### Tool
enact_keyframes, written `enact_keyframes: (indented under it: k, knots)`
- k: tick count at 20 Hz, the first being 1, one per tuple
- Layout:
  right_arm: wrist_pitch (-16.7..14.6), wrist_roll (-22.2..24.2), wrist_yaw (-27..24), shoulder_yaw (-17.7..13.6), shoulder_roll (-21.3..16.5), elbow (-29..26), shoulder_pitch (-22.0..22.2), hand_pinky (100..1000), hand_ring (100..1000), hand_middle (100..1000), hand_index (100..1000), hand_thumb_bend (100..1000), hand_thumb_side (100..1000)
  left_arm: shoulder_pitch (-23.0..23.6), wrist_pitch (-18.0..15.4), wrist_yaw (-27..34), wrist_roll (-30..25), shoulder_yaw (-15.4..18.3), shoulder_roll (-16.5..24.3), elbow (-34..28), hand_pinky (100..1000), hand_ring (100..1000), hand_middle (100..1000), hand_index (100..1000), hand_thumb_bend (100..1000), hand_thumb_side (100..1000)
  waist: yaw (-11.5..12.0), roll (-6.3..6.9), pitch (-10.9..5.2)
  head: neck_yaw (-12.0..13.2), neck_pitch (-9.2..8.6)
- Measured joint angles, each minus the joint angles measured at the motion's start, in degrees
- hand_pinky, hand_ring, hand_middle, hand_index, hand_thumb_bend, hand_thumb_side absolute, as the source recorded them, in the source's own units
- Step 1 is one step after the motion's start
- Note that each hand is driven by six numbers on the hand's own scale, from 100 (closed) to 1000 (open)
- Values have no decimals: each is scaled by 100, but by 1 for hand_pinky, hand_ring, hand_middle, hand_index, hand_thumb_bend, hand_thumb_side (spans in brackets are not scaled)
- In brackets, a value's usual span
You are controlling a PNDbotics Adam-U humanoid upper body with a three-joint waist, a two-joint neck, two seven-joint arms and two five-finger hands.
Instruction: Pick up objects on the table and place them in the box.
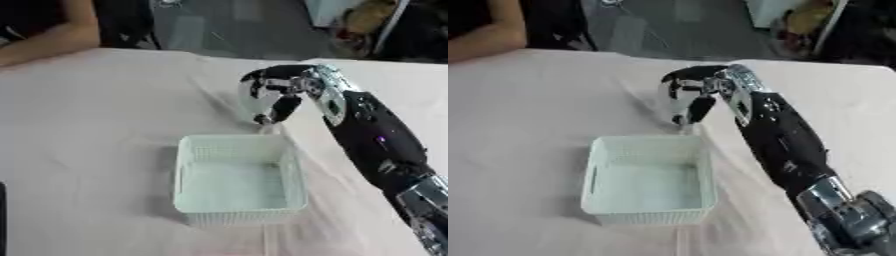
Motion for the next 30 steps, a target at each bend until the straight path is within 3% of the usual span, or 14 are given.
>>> enact_keyframes:
  k: [21,30]
  knots:
    - [408,306,-303,19,-123,-1539,-11,100,321,329,308,100,100,37,35,0,-1,-3,46,0,680,702,727,872,533,883,-66,11,-22,-5,-6]
    - [481,545,-316,206,-116,-2854,429,100,324,327,304,100,100,50,50,0,0,-30,50,0,680,703,729,872,529,886,-108,27,-36,-5,1]
